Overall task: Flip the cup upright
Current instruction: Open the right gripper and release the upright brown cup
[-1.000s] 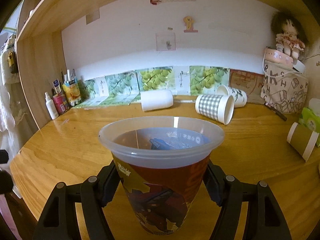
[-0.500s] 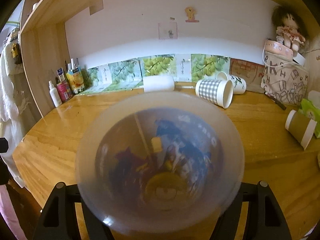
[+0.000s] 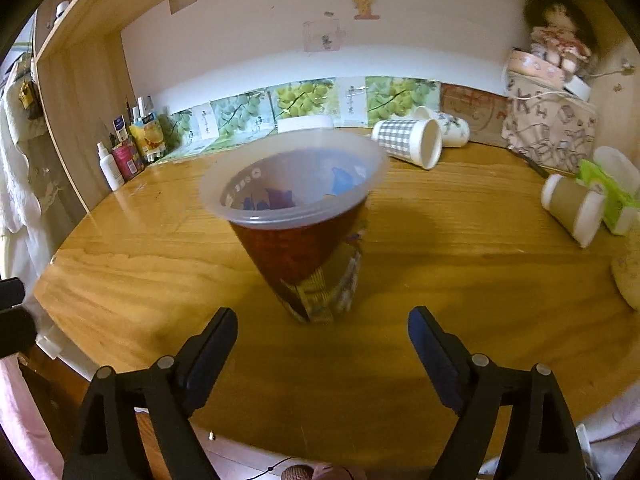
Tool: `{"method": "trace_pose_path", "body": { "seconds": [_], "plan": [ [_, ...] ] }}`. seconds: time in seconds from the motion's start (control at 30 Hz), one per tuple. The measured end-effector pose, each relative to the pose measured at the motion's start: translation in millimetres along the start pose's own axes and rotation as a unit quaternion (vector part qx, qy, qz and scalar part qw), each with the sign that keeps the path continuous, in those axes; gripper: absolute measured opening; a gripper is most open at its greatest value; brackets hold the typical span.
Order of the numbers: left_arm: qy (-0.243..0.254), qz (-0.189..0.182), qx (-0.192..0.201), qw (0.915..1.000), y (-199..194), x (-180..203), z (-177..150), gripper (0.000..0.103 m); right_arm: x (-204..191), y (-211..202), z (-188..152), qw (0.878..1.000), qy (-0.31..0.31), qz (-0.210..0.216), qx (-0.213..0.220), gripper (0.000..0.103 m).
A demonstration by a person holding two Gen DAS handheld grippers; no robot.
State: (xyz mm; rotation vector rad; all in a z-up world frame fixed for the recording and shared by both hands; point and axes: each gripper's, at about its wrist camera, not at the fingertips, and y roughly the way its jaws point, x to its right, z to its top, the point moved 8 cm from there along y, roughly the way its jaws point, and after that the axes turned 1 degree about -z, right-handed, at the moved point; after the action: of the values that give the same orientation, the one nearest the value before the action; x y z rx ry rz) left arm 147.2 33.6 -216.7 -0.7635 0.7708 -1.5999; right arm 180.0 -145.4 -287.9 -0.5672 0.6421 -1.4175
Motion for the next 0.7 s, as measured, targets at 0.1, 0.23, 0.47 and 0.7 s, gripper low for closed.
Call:
{"method": "trace_pose_path", "body": {
  "seconds": [0.1,0.23,0.47,0.7],
  "plan": [
    [-0.010,0.007,0.004,0.9999,-8,1,6,0.085,6,-24,2,1.000,-0.001,-0.014,0.005,0.088],
    [-0.033,-0.002,0.008,0.9994,-21,6,19,0.085,16,-60,14,1.000,-0.002,-0.026,0.010,0.100],
    [-0.068,-0.007,0.050,0.9964,-63,21,49,0.091,27,-121,52,1.000,0.004,-0.022,0.006,0.102],
    [-0.077,0.020,0.116,0.9900,-106,29,72,0.093,25,-175,77,1.000,0.019,0.010,0.008,0.102]
  ]
}}
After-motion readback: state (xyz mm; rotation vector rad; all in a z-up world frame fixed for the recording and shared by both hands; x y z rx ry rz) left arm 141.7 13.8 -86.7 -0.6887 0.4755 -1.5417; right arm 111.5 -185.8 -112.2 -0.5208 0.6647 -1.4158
